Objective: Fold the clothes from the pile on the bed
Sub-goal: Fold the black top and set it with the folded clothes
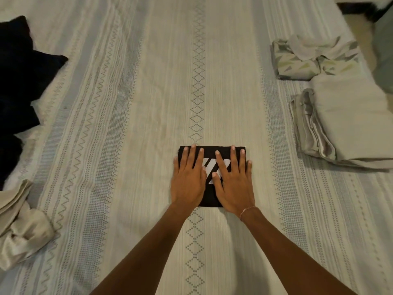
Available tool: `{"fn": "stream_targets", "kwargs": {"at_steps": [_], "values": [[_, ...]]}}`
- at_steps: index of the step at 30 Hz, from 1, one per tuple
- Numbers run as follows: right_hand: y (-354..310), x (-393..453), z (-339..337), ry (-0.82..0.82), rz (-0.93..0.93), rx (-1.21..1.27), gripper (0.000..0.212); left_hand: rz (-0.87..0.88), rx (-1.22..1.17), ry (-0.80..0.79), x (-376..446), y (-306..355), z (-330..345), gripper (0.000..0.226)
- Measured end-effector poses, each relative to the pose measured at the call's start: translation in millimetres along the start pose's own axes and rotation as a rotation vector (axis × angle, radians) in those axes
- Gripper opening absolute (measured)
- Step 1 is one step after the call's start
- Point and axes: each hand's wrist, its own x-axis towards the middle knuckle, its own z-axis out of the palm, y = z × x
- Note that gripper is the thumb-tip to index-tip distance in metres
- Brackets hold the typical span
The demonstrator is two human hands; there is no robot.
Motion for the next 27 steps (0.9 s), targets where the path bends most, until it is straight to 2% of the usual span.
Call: {"fn": "stream_targets", "kwargs": {"at_steps": [3, 6, 11, 13, 15, 16, 19, 22, 25, 27], "values": [[-3.2, -8.7, -8.2, 0.005, 0.024, 0.077, 0.066, -0.322, -0.074, 0.093, -6.0, 13.6, -17.7, 0.060], [-14.9, -21.0, -17.1, 0.095, 0.058, 0.167, 0.067, -0.707, -0.322, 0.042, -2.8, 12.9, -40.0, 0.064], [-63.8, -16.3, -27.9, 0.184, 0.055, 0.282, 0.062, -0.969, -0.825, -0.159, 31.5, -23.6, -62.3, 0.044], [-85.8, -8.5, -36.3, 0.065, 0.088, 0.300, 0.071, -0.951, -0.985, -0.270, 32.3, -25.0, -73.3, 0.023], [-101.5, -0.8, -40.7, -0.111, 0.175, 0.236, 0.079, -0.864, -0.967, -0.303, 29.2, -22.9, -81.4, 0.023], [-106.5, 1.7, -41.3, -0.149, 0.209, 0.189, 0.079, -0.827, -0.952, -0.287, 27.5, -22.1, -83.4, 0.024], [-117.9, 3.8, -42.0, -0.145, 0.263, 0.130, 0.075, -0.736, -0.923, -0.245, 22.9, -18.5, -92.3, 0.021], [-125.8, 3.6, -41.8, -0.088, 0.306, 0.122, 0.063, -0.636, -0.913, -0.244, 20.8, -12.5, -97.8, 0.024], [-125.8, 3.9, -41.1, -0.049, 0.316, 0.231, 0.050, -0.557, -0.891, -0.195, 18.8, -6.7, -102.4, 0.023], [-121.8, 4.2, -48.4, -0.025, 0.323, 0.391, 0.037, -0.508, -0.916, -0.197, 16.5, -4.3, -111.6, 0.021]]}}
